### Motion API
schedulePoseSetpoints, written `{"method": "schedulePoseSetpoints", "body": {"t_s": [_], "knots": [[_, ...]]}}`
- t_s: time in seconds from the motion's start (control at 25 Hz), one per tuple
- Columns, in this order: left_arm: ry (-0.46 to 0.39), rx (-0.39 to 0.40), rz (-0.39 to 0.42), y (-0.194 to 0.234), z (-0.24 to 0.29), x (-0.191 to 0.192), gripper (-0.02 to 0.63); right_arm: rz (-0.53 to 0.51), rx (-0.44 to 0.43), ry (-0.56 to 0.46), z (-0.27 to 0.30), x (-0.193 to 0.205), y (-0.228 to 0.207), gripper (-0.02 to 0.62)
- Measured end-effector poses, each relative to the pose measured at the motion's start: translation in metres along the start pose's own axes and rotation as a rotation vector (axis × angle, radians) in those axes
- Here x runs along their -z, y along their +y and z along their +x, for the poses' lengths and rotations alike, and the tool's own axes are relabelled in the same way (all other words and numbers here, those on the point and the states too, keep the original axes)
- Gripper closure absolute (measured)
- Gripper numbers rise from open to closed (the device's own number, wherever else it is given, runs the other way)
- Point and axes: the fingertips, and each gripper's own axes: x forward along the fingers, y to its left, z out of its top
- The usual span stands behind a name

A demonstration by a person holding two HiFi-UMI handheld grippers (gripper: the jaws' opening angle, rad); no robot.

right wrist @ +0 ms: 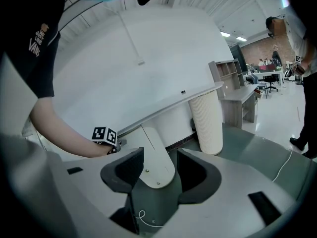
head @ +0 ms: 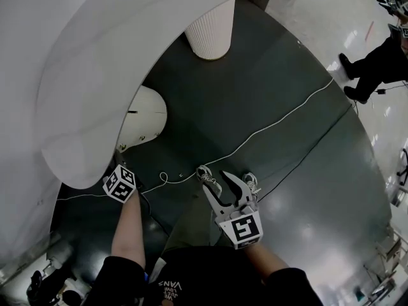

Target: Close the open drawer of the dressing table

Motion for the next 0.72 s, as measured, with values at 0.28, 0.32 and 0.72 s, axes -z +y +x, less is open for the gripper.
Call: {"method": "schedulePoseSetpoints", "body": {"t_s": [0.28, 0.32, 0.72], "knots": [[-0.046, -0.044, 0.013, 0.001, 0.001, -0.001, 0.385, 0.007, 0.006, 0.011, 0.001, 0.008, -0.001, 0.383], [-0.051, -0.05, 0.008, 0.001, 0.003, -0.001, 0.385, 0.006, 0.009, 0.015, 0.001, 0.01, -0.002, 0.383], [-0.054, -0.045, -0.005, 0.0, 0.005, -0.004, 0.38, 0.008, 0.01, 0.016, 0.011, 0.005, -0.002, 0.383]]}}
